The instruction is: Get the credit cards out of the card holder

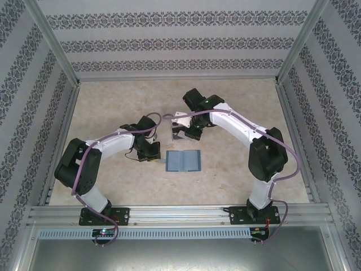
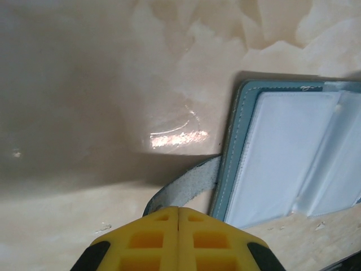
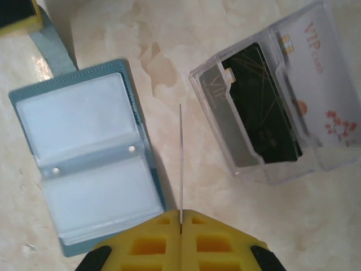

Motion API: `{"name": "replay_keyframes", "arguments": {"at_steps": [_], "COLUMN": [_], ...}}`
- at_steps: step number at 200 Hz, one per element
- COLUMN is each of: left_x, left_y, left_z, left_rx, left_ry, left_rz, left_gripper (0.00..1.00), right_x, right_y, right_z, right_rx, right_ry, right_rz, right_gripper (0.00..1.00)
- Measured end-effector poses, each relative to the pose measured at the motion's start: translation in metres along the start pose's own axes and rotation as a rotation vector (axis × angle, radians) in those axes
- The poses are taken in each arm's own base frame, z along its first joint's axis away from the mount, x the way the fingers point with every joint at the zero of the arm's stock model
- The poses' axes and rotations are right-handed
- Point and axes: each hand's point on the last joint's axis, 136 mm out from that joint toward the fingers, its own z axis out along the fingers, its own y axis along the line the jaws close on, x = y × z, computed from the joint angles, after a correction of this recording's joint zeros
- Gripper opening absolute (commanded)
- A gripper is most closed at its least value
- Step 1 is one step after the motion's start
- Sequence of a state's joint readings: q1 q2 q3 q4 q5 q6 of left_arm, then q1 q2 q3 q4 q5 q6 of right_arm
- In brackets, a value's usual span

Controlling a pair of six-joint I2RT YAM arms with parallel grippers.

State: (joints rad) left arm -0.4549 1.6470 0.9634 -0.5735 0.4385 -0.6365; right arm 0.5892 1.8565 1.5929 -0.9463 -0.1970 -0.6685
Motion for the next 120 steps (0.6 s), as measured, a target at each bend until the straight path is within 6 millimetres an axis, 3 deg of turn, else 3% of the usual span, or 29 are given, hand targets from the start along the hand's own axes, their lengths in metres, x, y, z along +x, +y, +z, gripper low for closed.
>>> {"name": "replay_keyframes", "arguments": {"at_steps": [69, 92, 120], "left_x": [0.001, 0.001, 0.002], "left_y": [0.003, 0.003, 0.005], "left_z": [-0.003, -0.004, -0.007], "left_rx": [0.002, 0.001, -0.004], "left_ry": [-0.014, -0.016, -0.030], "left_rz": [-0.024, -0.026, -0.026], "left_gripper": [0.00, 0.00, 0.00], "right_x": [-0.017, -0.014, -0.035], "right_y": [-0.029, -0.032, -0.055], "right_z": [0.000, -0.002, 0.001], "right_rx": [0.032, 0.018, 0.041], "right_ry": [0.031, 0.062, 0.046], "right_rz": [-0.236, -0.271, -0.328], "right_gripper": [0.00, 0.00, 0.00]}}
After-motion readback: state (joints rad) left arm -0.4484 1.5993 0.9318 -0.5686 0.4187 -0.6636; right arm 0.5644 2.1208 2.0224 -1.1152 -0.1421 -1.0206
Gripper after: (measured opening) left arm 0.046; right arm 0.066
